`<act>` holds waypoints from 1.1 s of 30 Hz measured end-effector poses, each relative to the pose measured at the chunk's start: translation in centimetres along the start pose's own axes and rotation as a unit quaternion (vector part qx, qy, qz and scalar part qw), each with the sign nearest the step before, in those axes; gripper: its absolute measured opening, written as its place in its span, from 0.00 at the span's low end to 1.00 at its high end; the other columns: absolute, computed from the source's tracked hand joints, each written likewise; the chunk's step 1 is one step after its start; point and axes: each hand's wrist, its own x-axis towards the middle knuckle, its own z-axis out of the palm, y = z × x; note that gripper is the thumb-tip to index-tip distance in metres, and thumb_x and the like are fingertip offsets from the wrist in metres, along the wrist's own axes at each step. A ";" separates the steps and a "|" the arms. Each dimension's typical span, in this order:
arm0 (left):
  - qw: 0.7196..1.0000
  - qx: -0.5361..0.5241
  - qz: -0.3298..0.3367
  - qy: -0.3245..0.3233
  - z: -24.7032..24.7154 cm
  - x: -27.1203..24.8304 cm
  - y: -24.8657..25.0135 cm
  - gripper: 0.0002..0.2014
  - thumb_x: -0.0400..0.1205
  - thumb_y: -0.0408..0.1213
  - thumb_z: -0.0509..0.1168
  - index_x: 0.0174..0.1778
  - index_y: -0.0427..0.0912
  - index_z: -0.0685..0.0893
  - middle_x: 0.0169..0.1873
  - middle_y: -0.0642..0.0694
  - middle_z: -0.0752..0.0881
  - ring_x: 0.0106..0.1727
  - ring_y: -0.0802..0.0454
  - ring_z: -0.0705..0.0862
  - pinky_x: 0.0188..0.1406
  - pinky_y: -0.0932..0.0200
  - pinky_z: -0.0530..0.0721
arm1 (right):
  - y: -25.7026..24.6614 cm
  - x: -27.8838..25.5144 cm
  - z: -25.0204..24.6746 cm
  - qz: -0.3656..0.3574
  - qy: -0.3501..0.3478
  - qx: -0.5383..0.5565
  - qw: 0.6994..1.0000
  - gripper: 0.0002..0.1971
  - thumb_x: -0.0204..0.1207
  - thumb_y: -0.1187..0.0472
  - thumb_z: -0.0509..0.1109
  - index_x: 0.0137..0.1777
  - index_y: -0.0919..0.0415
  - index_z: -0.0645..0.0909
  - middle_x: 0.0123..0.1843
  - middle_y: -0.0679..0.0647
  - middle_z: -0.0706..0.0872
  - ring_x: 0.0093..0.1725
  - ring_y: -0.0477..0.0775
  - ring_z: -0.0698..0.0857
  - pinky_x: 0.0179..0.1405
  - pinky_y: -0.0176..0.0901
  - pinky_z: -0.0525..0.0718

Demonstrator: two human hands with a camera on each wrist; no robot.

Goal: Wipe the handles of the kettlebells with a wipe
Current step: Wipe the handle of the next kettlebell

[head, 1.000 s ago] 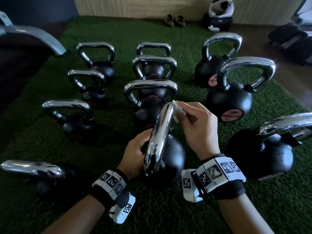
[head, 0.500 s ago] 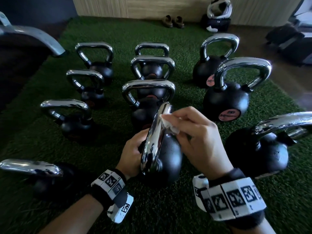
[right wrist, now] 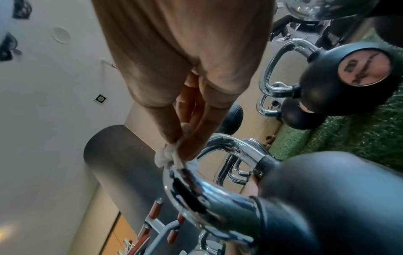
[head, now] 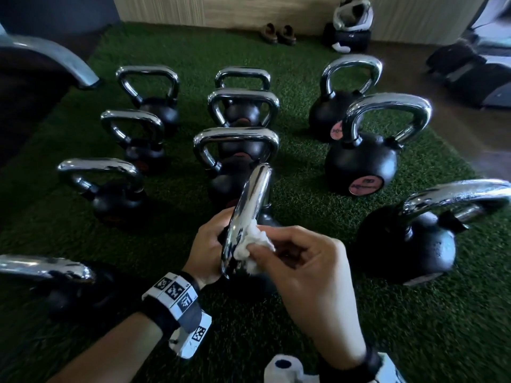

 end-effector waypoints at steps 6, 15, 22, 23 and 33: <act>0.999 -0.036 -0.011 0.006 0.1 0.2 -0.2 0.10 0.73 0.47 0.67 0.49 0.53 0.82 0.30 0.65 0.88 0.34 0.71 0.86 0.39 0.74 0.81 | 2.2 -2.4 0.5 0.028 -0.034 0.010 0.999 0.07 0.69 0.64 0.86 0.46 0.55 0.95 0.38 0.46 0.93 0.35 0.43 0.92 0.35 0.29 0.87; 0.998 -0.022 -0.012 0.054 -0.1 0.0 -1.1 0.11 0.77 0.48 0.67 0.50 0.67 0.92 0.44 0.63 0.91 0.47 0.64 0.87 0.55 0.54 0.83 | 6.0 -0.9 -0.3 -0.104 -0.096 -0.128 0.982 0.13 0.73 0.70 0.81 0.55 0.57 0.94 0.50 0.40 0.90 0.50 0.40 0.91 0.50 0.31 0.86; 0.998 -0.021 -0.045 0.029 -0.1 0.3 -1.2 0.12 0.76 0.41 0.63 0.52 0.60 0.84 0.40 0.64 0.91 0.47 0.67 0.88 0.51 0.63 0.83 | 4.8 6.4 -1.5 -0.107 -0.317 -0.151 0.930 0.08 0.74 0.69 0.81 0.49 0.57 0.93 0.47 0.36 0.87 0.46 0.34 0.87 0.48 0.26 0.79; 0.998 -0.022 -0.041 0.030 0.0 0.2 -1.0 0.12 0.77 0.40 0.63 0.51 0.61 0.85 0.38 0.62 0.91 0.45 0.68 0.87 0.49 0.64 0.83 | 4.5 7.1 -1.5 -0.096 -0.350 -0.151 0.919 0.07 0.74 0.69 0.80 0.49 0.57 0.93 0.47 0.35 0.87 0.47 0.35 0.87 0.49 0.28 0.80; 0.997 -0.061 -0.005 0.039 -0.1 0.0 -1.3 0.08 0.75 0.53 0.70 0.47 0.65 0.92 0.39 0.60 0.90 0.42 0.63 0.86 0.46 0.59 0.82 | 4.9 8.1 -1.4 -0.015 -0.413 -0.048 0.910 0.09 0.78 0.70 0.77 0.56 0.65 0.92 0.58 0.53 0.93 0.62 0.54 0.90 0.67 0.55 0.86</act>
